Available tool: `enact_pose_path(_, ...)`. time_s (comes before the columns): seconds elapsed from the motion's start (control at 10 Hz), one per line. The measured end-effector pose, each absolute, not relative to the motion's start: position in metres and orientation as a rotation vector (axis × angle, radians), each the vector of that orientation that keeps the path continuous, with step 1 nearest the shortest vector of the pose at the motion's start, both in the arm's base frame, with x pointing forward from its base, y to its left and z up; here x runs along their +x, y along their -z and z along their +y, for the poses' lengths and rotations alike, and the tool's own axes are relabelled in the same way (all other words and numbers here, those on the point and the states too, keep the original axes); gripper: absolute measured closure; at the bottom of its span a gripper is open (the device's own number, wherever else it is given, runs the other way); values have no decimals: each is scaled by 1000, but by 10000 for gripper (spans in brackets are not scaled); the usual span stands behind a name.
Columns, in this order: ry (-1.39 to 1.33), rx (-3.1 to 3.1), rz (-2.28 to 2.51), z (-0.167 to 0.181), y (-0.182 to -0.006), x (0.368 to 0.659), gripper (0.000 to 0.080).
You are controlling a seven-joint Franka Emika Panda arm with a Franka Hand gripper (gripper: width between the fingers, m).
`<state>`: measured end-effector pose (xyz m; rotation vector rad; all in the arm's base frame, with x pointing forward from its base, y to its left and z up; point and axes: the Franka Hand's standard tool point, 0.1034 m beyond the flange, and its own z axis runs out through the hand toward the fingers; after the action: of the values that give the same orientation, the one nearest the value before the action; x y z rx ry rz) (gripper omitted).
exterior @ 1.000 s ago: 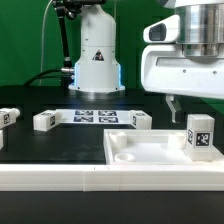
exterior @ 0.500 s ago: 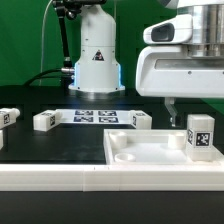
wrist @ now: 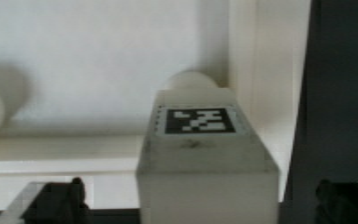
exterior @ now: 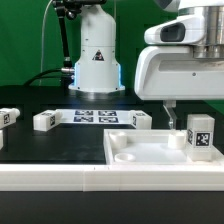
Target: Assemble one leg
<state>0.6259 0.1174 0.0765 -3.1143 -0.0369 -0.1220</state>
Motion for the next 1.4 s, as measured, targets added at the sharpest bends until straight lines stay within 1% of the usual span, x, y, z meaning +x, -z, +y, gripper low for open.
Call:
enact_pose_path(0.2,122,-3114,-36,117,-76,626,409)
enact_pose_path(0.3,122,-3114,-36,117,-76,626,409)
enact_pose_path(0.4,122,-3113,-13,117,-76,626,509)
enact_pose_path(0.6,124,-3108,72,118,-76,626,509)
enact_pose_path(1.0,201,-2941,782,114,-75,623,509)
enact_pose_path(1.2,190,-2821,1105,113,-75,622,509)
enact_pose_path(1.4,191,-2723,1301,112,-74,622,509)
